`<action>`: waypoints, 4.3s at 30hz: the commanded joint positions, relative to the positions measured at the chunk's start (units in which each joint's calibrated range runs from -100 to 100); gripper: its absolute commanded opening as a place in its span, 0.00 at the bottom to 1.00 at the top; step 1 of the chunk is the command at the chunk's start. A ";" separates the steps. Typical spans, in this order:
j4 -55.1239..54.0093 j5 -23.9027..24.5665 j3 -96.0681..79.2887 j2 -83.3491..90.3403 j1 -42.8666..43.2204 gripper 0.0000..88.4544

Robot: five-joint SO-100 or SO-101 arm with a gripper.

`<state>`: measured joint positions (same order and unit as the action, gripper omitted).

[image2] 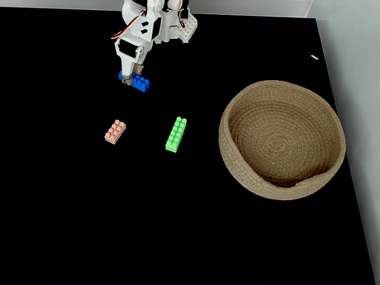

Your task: Place the lego blocks in the tray

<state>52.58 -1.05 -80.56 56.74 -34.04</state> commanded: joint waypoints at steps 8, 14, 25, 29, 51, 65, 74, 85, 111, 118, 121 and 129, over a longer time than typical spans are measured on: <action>-0.97 -0.44 3.36 2.41 0.90 0.00; -2.64 4.25 21.60 -0.77 7.25 0.00; -3.72 9.72 45.49 -12.80 33.13 0.00; -8.22 11.53 45.49 -17.28 41.79 0.00; -10.55 21.98 69.48 -50.81 60.42 0.22; -10.47 33.11 64.82 -48.06 55.56 0.46; -13.39 39.32 59.17 -44.79 57.20 0.44; -23.97 43.08 61.36 -42.99 59.35 0.45; -29.71 45.23 51.69 -36.71 55.31 0.42; -7.56 32.28 56.89 -37.14 48.63 0.44; -3.81 29.35 59.44 -36.62 44.67 0.44; 1.69 14.95 67.74 -37.40 35.69 0.43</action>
<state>53.47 20.83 -19.13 16.71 5.78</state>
